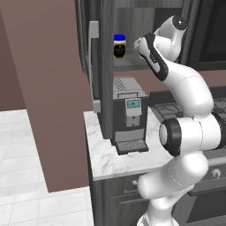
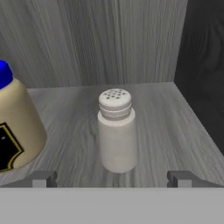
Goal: Move the shaker and mayonnaise from the cabinet to the dining counter.
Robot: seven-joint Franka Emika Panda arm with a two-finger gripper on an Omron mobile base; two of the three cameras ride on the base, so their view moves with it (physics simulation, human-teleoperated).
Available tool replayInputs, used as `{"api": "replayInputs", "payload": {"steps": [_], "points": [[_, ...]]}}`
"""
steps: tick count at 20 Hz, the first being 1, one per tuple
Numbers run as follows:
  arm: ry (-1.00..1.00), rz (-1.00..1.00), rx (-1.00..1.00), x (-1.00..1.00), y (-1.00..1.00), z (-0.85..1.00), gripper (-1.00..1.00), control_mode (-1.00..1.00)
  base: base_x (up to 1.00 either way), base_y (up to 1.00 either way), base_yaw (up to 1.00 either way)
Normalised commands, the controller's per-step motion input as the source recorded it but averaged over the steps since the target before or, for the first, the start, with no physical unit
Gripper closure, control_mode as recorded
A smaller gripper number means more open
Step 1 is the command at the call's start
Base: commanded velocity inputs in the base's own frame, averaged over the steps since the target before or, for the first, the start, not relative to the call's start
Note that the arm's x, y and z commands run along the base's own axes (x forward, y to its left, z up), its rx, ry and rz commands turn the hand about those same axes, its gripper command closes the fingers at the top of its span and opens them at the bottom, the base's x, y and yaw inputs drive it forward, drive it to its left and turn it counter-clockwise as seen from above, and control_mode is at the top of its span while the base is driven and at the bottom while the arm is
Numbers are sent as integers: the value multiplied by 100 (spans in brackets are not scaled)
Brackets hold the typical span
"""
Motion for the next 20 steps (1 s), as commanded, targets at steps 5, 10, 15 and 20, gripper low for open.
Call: {"api": "replayInputs", "payload": {"steps": [5, 10, 15, 20], "points": [[0, 0, 0, 24, 0, -2, -100, -100, 0, 0, 0], [0, 0, 0, 24, 0, -5, -100, -100, 0, 0, 0], [0, 0, 0, 17, -3, -7, -100, -100, 0, 0, 0], [0, 0, 0, 16, -6, -7, -100, -100, 0, 0, 0]]}}
